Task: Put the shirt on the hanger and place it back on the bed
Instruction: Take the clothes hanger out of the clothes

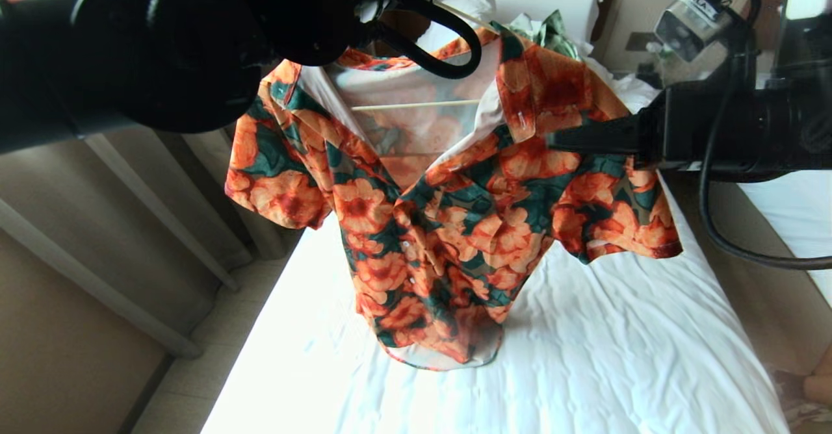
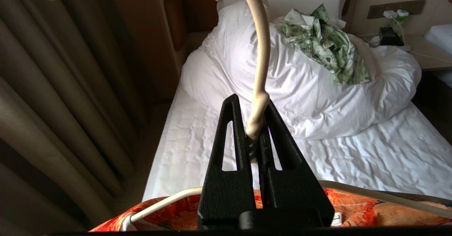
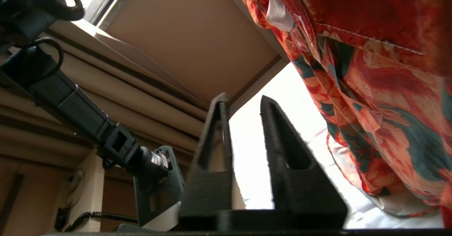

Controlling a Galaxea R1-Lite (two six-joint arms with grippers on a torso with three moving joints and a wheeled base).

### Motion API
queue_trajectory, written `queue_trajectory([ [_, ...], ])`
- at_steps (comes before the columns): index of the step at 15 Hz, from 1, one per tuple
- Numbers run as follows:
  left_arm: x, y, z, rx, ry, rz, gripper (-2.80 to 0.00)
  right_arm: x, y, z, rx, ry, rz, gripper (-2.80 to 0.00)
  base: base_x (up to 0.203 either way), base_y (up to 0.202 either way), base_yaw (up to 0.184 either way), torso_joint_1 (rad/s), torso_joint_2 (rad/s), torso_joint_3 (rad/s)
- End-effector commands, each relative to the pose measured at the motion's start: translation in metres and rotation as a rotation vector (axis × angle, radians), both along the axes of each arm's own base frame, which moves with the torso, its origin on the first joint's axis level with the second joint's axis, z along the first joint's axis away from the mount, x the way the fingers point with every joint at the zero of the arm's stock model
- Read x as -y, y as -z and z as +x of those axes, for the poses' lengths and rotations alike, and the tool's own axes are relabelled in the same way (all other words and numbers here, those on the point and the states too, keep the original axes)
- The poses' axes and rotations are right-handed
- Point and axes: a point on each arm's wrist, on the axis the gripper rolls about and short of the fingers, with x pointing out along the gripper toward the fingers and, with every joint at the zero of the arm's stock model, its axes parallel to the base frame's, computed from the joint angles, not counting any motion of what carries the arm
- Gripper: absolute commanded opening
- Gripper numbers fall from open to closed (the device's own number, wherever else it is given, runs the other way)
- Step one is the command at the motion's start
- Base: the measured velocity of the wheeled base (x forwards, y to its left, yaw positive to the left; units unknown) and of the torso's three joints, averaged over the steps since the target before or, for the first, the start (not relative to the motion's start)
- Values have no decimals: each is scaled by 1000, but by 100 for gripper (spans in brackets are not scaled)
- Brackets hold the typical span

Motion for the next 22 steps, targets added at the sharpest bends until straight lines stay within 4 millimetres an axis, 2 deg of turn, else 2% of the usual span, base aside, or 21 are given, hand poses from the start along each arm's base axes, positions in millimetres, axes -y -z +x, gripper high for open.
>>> queue_trajectory([
  [1,-1,-1,-1,3,-5,-3,-280,-9,2,8,-7,-7,-7,0,0,0,0,0,0,0],
  [5,-2,-2,-2,7,-4,-9,-280,-12,6,19,65,80,-60,0,0,0,0,0,0,0],
  [8,-1,-2,-2,6,-1,-8,-280,-20,9,20,102,76,-80,0,0,0,0,0,0,0],
  [12,1,-2,-3,8,3,-10,-280,-53,19,35,171,129,-67,0,0,0,0,0,0,0],
  [13,0,-2,-3,9,2,-11,-280,-64,21,37,188,141,-60,0,0,0,0,0,0,0],
  [16,-1,-3,-2,11,-1,-13,-280,-78,13,31,213,123,-39,0,0,0,0,0,0,0],
  [17,-1,-3,-3,12,2,-14,-280,-81,12,31,213,118,-38,-280,0,0,0,0,0,0],
  [22,-7,-9,-6,29,-4,-33,-280,-81,13,32,212,170,-47,-280,0,0,0,0,0,0],
])
